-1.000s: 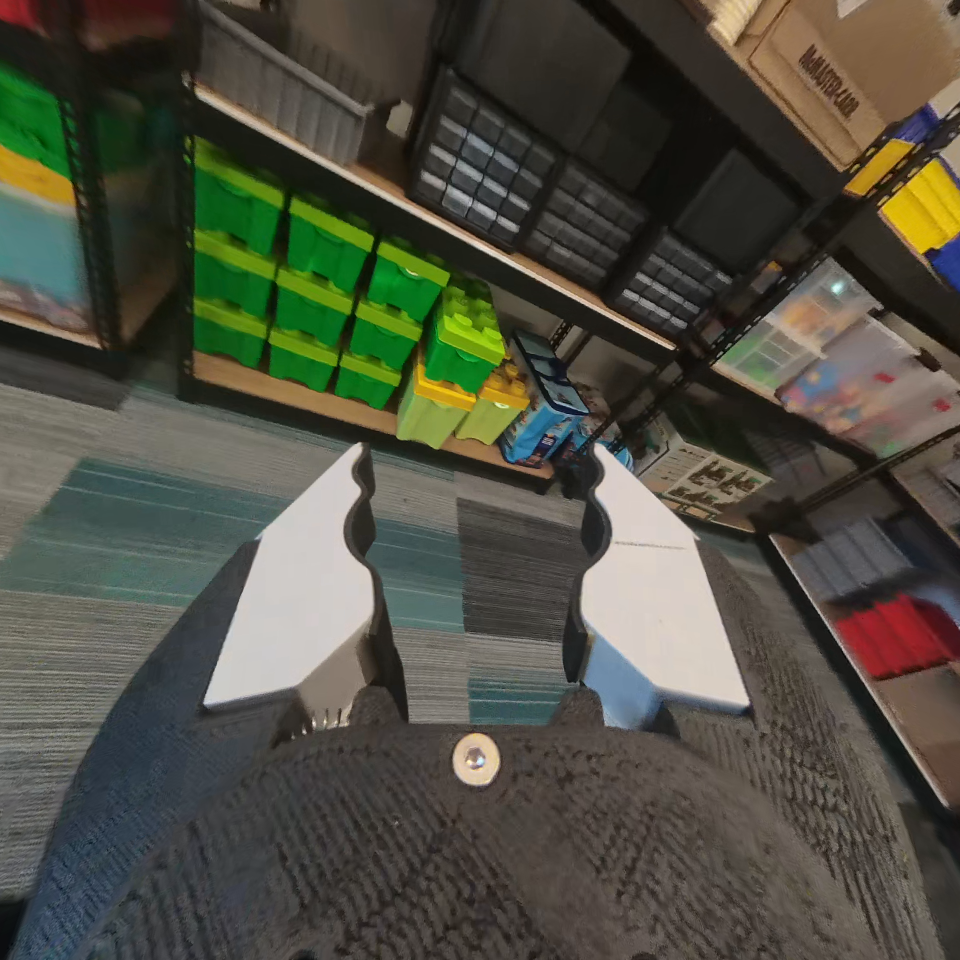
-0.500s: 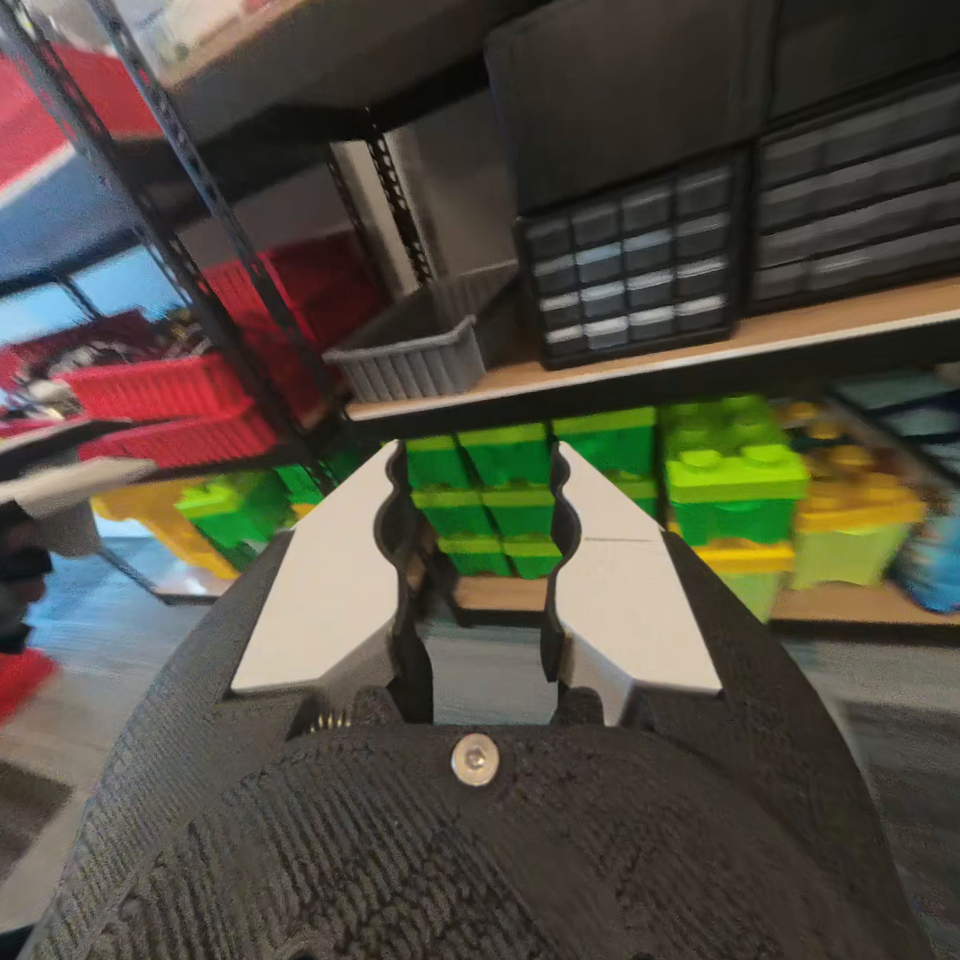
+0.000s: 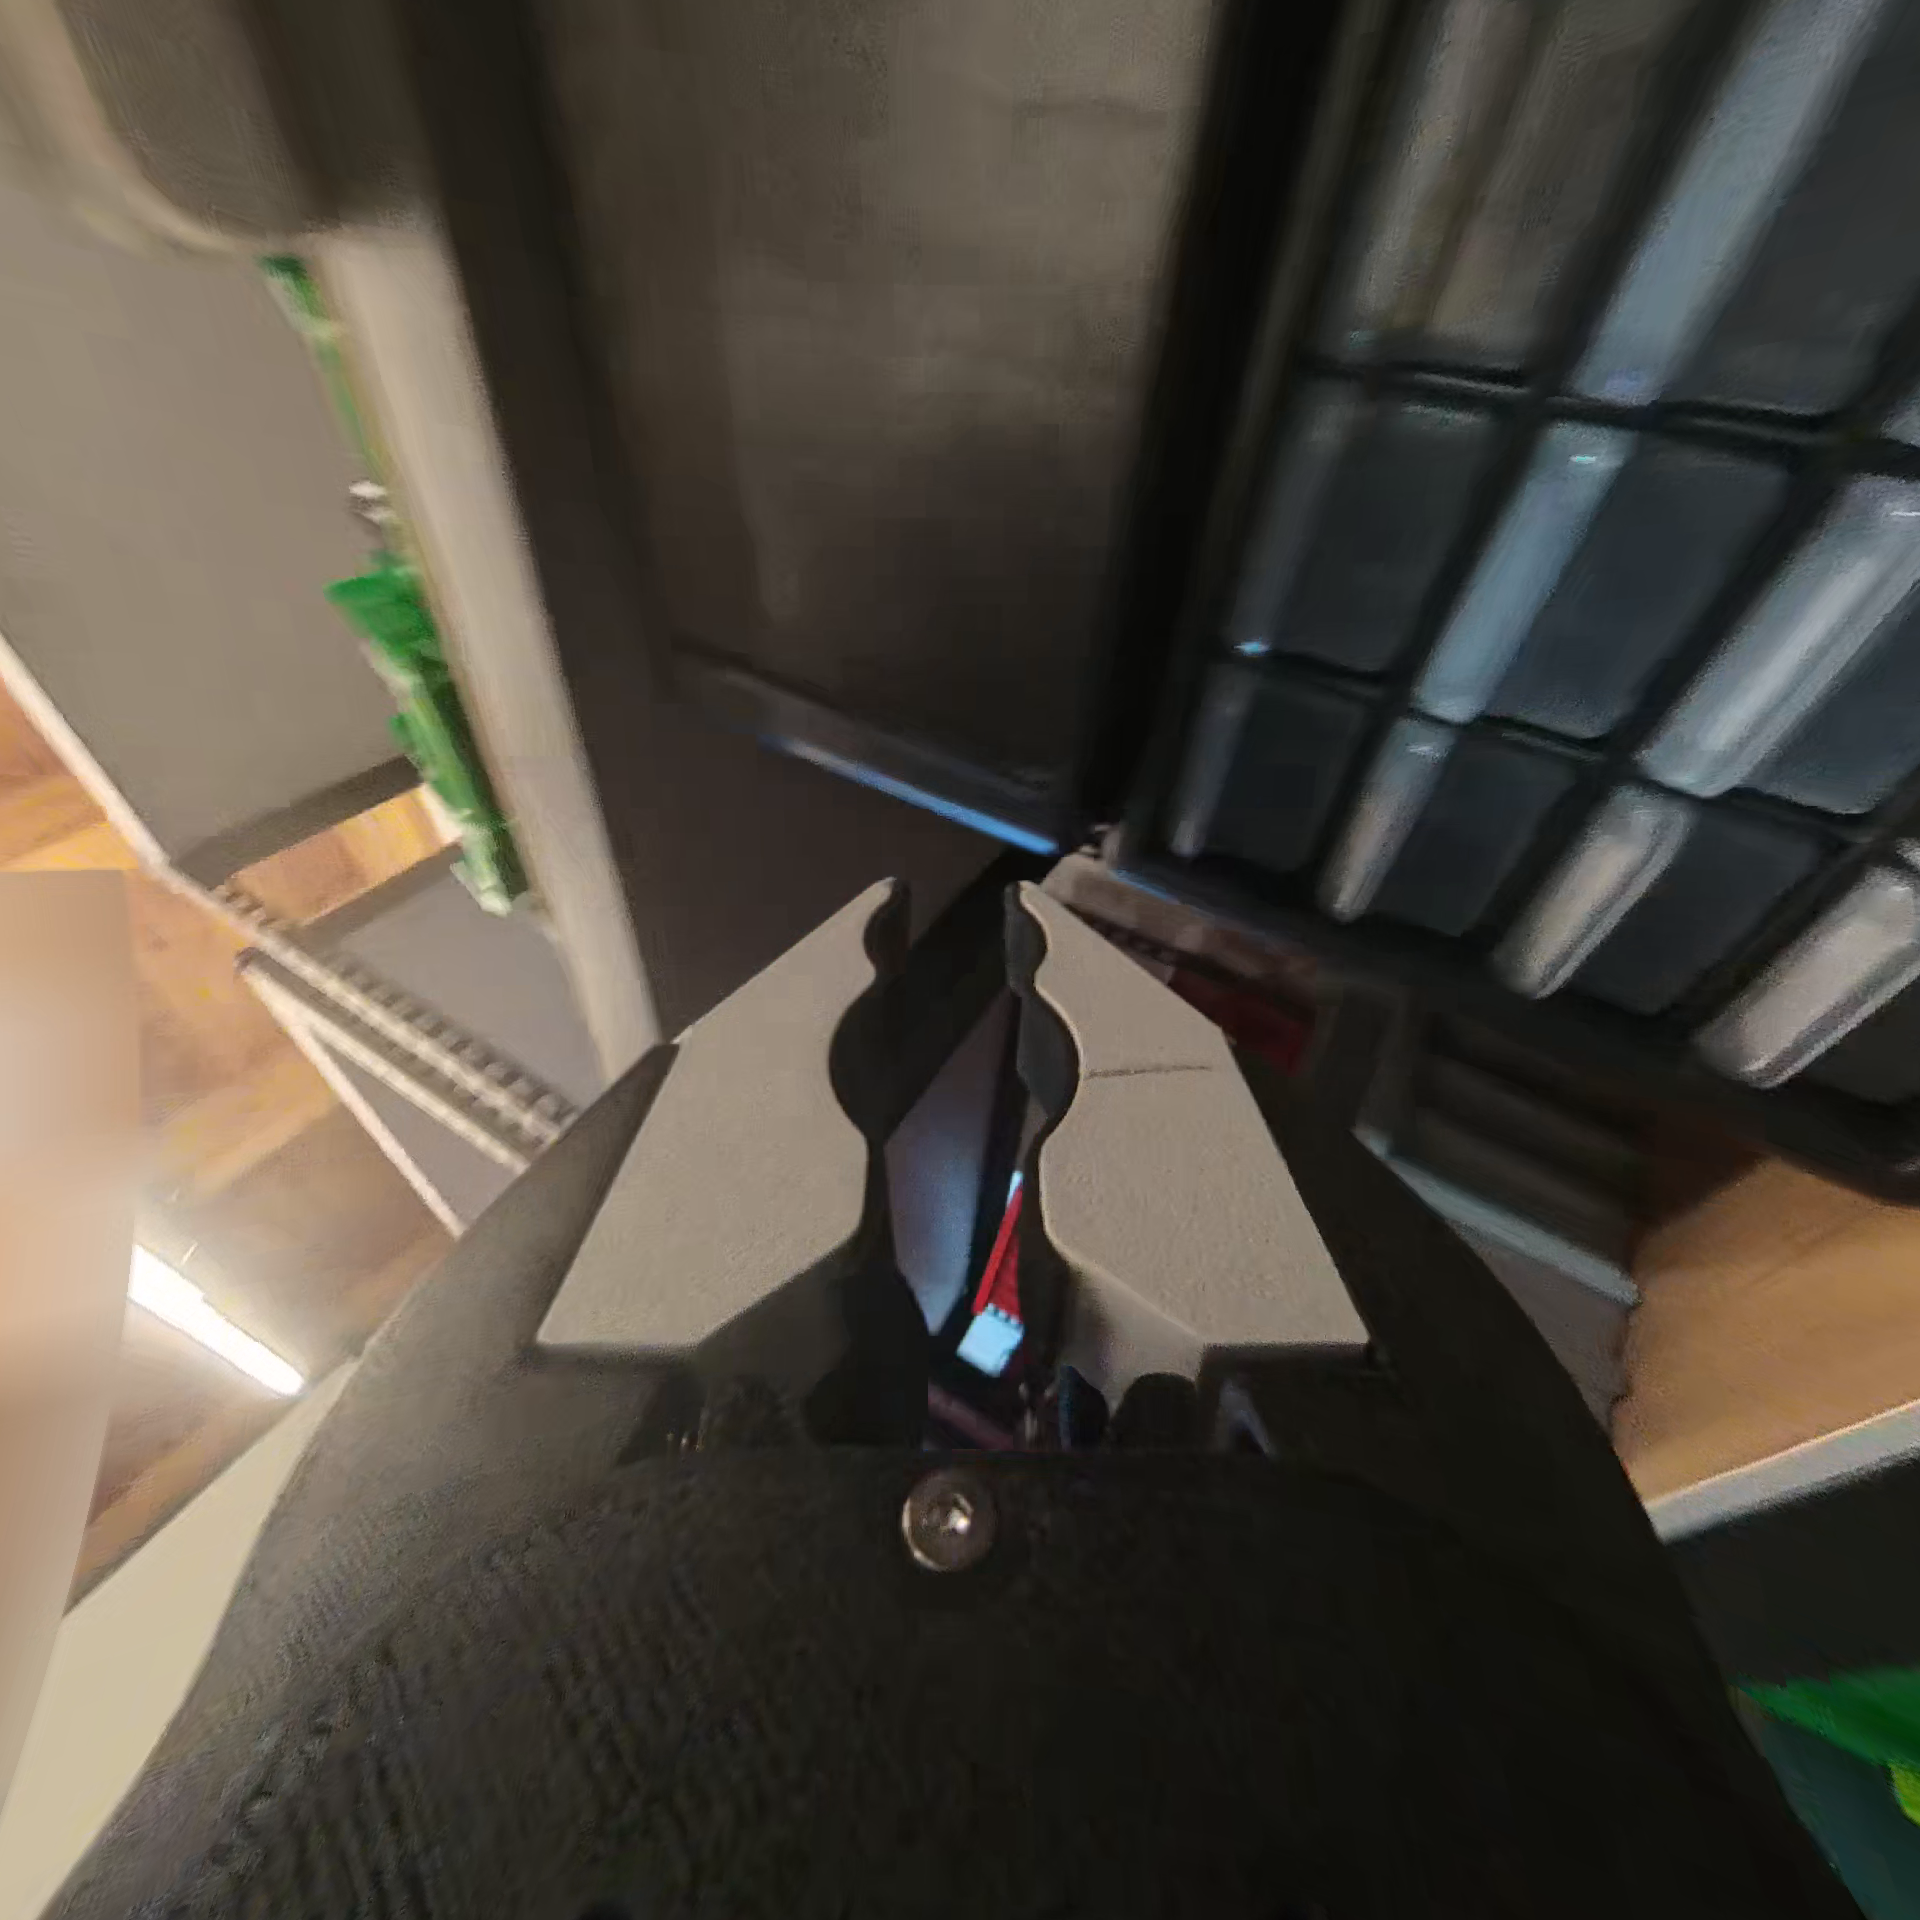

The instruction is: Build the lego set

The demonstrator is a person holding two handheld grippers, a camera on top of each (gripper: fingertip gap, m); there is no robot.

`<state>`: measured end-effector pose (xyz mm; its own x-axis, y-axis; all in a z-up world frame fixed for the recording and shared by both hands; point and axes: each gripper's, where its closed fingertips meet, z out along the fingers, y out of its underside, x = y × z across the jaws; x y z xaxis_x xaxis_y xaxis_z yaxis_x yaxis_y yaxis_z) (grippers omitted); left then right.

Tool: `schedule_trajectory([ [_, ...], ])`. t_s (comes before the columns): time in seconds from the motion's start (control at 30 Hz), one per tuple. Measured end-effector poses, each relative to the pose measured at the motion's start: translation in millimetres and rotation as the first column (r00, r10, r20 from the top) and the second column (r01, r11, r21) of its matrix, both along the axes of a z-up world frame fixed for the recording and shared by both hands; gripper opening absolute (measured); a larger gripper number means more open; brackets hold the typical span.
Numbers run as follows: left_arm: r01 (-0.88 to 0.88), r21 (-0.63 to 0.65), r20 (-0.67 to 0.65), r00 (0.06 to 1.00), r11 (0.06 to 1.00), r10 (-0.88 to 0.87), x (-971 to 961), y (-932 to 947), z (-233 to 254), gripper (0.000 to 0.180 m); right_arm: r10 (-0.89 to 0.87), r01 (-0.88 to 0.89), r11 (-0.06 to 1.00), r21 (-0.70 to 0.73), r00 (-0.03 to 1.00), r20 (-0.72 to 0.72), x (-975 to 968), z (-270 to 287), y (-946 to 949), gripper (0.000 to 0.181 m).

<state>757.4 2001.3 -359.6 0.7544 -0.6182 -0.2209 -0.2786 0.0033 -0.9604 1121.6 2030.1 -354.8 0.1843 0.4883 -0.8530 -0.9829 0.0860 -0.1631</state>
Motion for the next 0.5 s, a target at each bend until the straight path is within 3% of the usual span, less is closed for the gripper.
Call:
schedule_trajectory([
  [0.1, 0.003, 0.021, -0.030, 1.000, 1.000, -0.003, -0.8, 32.4, 1.8, 0.075, -0.013, 0.012, 0.999, -0.050, 1.000, -0.027, 3.5, -24.2, 40.3, 0.006],
  [0.5, 0.058, 0.066, -0.086, 0.995, 0.996, -0.052, 12.1, 81.8, 6.7, 0.077, -0.034, 0.035, 0.997, -0.071, 0.999, 0.007, 1.8, -24.2, 101.1, 0.022],
])
